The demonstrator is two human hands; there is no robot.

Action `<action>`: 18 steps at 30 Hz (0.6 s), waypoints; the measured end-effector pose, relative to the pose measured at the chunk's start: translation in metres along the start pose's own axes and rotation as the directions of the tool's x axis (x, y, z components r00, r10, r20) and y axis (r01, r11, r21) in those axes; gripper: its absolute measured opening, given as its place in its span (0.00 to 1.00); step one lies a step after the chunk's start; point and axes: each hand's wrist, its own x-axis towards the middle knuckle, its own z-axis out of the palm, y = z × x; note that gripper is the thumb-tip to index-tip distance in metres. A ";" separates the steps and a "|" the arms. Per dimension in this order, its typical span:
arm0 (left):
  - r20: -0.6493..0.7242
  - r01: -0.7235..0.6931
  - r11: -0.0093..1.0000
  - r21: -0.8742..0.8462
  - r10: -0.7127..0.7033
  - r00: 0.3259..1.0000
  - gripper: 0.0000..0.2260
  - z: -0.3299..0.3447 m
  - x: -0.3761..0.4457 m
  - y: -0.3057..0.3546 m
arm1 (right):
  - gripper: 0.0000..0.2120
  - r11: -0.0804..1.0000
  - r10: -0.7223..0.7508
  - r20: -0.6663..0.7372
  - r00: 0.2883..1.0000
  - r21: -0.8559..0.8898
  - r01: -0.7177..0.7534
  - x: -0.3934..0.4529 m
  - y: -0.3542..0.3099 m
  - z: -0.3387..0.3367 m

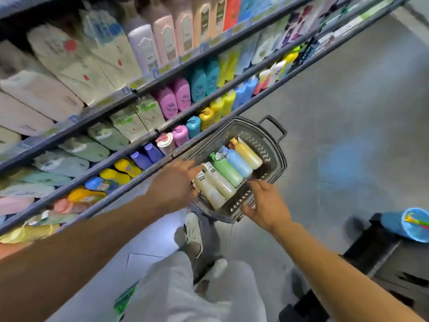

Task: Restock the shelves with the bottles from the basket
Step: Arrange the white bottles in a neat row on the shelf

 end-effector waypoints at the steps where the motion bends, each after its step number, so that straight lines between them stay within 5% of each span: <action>1: 0.005 -0.002 1.000 -0.006 0.003 1.000 0.30 0.004 0.011 0.001 | 0.33 1.000 -0.011 0.023 1.000 0.000 0.011 0.011 0.008 0.001; 9: 0.096 0.265 0.953 -0.147 -0.253 0.963 0.30 0.067 0.096 0.002 | 0.35 0.992 -0.123 0.243 0.962 0.009 0.125 0.122 0.064 0.032; 18: 0.180 0.578 0.734 -0.358 -0.553 0.813 0.32 0.195 0.169 -0.004 | 0.33 0.977 -0.211 0.358 0.910 0.049 0.207 0.246 0.110 0.118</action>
